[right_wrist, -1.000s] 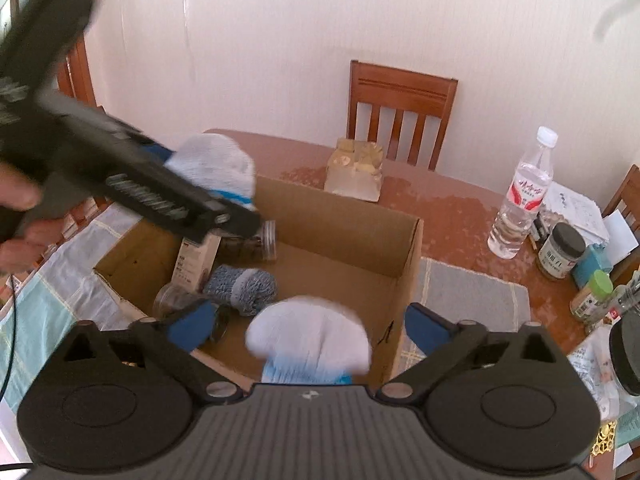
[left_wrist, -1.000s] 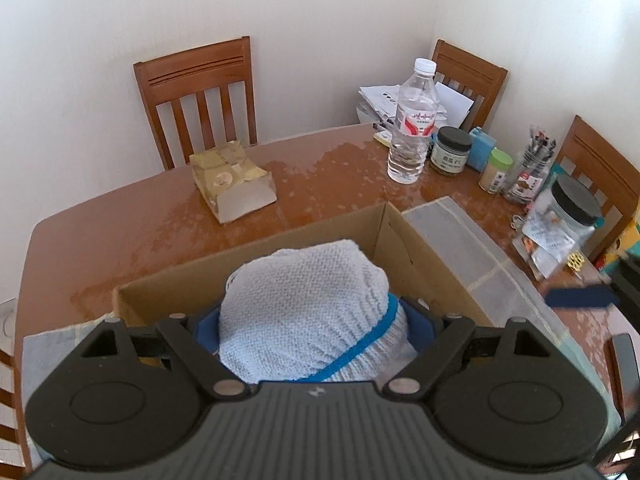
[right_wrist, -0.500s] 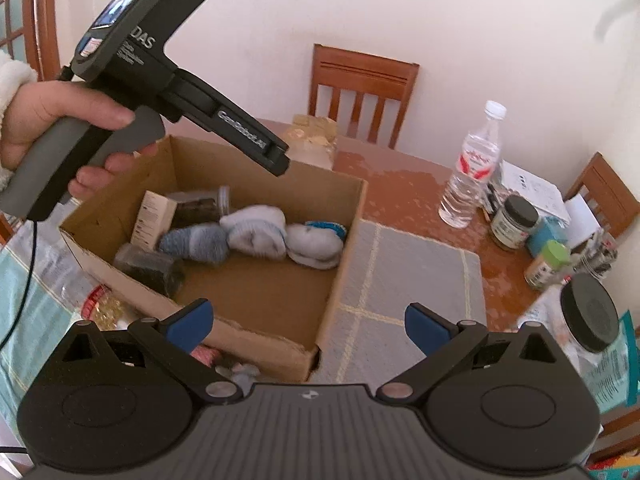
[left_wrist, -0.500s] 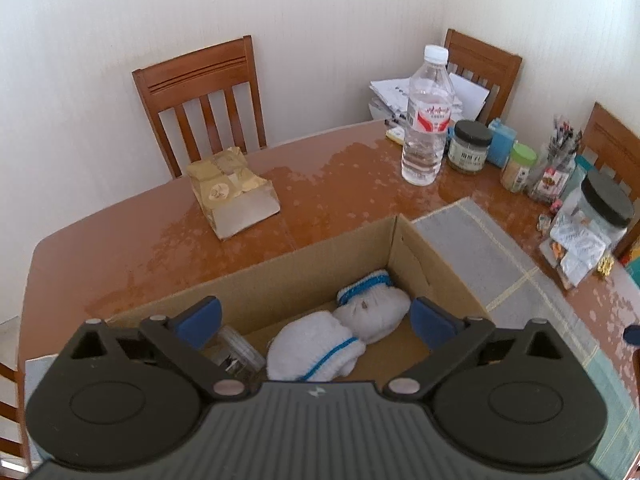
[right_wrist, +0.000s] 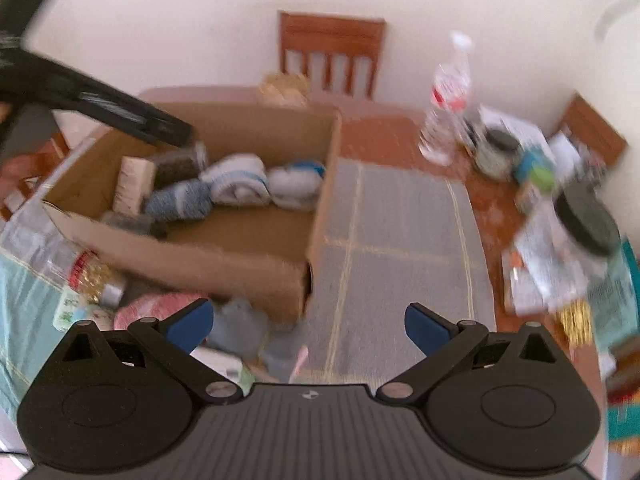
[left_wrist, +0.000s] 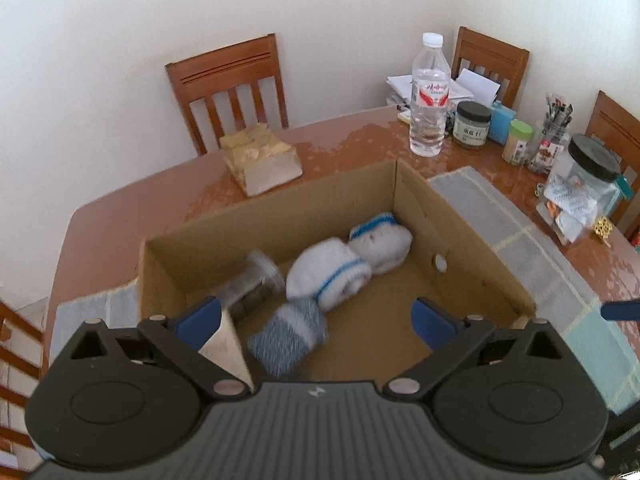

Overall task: Organize objects
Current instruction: 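Withdraw both tools from the box back toward the remaining items, then grasp the clear plastic container with the left gripper while the right approaches the tissue pack, then grasp the green C&S tissue pack with the right gripper, then carry the plastic container and tissue pack into the box, open both grippers, then withdraw both tools from the box back toward the remaining items, then grasp the red-labelled capsule jar with the left gripper while the right grasps the grey plush toy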

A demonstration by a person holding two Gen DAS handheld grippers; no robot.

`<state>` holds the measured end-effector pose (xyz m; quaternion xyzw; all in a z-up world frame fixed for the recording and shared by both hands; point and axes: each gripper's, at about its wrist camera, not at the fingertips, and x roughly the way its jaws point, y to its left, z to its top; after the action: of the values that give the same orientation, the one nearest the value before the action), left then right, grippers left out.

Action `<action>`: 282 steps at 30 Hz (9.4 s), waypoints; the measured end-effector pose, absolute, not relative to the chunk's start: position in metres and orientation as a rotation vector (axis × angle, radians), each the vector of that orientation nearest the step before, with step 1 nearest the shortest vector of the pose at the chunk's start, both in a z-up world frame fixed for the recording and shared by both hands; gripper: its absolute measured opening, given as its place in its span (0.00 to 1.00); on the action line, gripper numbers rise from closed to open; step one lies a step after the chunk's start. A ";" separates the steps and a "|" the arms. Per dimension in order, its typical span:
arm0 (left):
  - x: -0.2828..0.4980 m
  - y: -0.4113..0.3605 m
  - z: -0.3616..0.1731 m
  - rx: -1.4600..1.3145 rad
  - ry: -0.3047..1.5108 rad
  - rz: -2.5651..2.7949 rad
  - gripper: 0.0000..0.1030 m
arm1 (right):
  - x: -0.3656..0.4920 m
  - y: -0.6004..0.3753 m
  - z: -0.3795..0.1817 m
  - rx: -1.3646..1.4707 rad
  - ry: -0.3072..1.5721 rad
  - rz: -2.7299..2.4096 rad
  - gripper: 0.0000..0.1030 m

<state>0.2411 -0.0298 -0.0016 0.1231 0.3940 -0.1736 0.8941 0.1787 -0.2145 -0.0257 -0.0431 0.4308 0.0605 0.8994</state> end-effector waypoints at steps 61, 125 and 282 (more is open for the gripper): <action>0.107 -0.038 -0.084 -0.049 0.982 -0.124 0.98 | 0.140 -0.196 -0.117 -0.149 0.992 0.390 1.00; 0.088 0.027 -0.127 0.006 1.035 -0.020 0.98 | 0.151 -0.225 -0.125 -0.147 1.048 0.410 1.00; 0.160 0.087 -0.110 -0.067 1.004 -0.184 0.99 | 0.100 -0.185 -0.068 0.083 0.902 -0.084 1.00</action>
<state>0.1604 0.0874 -0.1104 -0.0322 0.4803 -0.0880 0.8721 0.1001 -0.1847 -0.0681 0.0399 0.4356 -0.0407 0.8983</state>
